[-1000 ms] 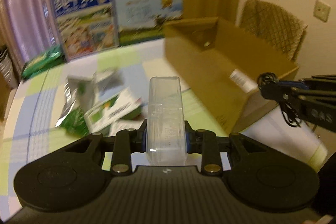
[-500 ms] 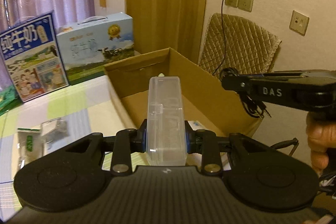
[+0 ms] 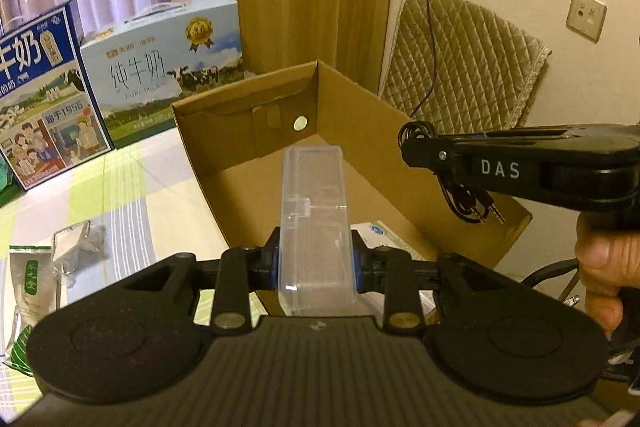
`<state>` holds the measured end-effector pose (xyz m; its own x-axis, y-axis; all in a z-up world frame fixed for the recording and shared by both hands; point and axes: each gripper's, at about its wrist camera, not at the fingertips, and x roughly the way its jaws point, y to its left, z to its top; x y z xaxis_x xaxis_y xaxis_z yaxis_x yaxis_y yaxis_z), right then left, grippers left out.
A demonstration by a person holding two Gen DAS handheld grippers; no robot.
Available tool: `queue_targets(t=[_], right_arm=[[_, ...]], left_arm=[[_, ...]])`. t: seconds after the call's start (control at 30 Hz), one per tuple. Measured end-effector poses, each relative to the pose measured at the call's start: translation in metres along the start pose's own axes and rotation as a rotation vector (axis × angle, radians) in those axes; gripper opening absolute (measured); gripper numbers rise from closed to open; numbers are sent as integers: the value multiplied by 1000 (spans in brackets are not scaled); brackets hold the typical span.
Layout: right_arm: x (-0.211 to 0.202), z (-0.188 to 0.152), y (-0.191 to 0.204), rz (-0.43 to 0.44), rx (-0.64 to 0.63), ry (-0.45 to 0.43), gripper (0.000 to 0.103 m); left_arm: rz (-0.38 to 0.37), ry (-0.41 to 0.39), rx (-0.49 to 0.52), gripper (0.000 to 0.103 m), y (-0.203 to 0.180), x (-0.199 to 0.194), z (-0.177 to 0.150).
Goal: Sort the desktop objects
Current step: 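Carry the plastic box and cable into the cardboard box and open both tools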
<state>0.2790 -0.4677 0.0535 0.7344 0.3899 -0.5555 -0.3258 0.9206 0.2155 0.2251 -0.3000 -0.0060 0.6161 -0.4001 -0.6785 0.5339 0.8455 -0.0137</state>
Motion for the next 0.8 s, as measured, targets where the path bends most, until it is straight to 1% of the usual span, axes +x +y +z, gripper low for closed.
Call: queue_targets(t=[0.07, 0.13, 0.3, 0.67, 0.7, 0.73, 0.77, 0.8], right_arm=[[1, -2, -2, -2, 3, 5, 8], [3, -2, -2, -6, 4, 8, 8], [2, -3, -2, -10, 1, 12, 8], [7, -5, 8, 10, -25, 32, 9], [8, -5, 8, 14, -23, 37, 10], [7, -4, 7, 15, -16, 31, 16], [6, -4, 6, 13, -9, 21, 29], [3, -3, 5, 8, -2, 8, 37]], left_arm=[[3, 14, -1, 28, 1, 4, -1], [21, 8, 8, 39, 0, 5, -2], [30, -17, -9, 39, 9, -7, -7], [57, -35, -44, 38, 27, -29, -14], [56, -36, -47, 38, 28, -30, -15], [54, -38, -50, 38, 29, -32, -16], [54, -41, -55, 38, 30, -34, -16], [56, -44, -57, 39, 31, -35, -17]])
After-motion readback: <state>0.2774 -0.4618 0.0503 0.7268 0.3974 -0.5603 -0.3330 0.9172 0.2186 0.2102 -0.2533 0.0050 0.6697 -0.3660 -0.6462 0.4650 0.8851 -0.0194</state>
